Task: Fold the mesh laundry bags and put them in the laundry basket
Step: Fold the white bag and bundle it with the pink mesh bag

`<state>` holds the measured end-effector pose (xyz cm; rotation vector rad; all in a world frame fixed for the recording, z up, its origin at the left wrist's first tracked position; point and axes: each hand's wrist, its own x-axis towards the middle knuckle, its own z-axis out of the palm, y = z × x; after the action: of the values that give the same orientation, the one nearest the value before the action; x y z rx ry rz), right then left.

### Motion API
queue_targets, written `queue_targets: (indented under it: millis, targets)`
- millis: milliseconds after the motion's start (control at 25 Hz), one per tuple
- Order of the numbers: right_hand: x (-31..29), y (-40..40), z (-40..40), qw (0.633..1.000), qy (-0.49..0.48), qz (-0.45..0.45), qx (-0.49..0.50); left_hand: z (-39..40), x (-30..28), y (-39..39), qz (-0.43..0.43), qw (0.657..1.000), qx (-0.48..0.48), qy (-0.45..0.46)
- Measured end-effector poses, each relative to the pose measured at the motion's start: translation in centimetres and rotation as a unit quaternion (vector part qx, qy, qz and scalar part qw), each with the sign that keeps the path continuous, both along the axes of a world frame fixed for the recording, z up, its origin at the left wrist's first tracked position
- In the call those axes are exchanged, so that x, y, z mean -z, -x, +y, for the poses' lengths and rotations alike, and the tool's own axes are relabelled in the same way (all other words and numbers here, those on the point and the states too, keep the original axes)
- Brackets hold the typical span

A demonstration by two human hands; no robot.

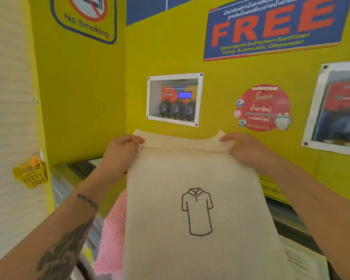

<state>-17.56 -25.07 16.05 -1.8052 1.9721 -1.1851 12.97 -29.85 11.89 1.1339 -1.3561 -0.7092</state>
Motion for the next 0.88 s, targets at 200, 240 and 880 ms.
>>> queue_targets:
  millis: [200, 240, 880]
  targets:
    - [4.4, -5.5, -8.6, 0.995, -0.089, 0.003, 0.039, -9.2, 1.3, -5.6, -0.107, 0.988, 0.024, -0.110]
    - [6.1, -5.9, -9.8, 0.989, -0.136, 0.049, 0.036, -9.9, 2.9, -5.9, -0.211, 0.971, 0.005, -0.112]
    - [11.3, -9.7, -5.4, 0.918, -0.183, 0.338, -0.097, -5.2, 12.1, -0.8, -0.543, 0.831, 0.102, -0.059]
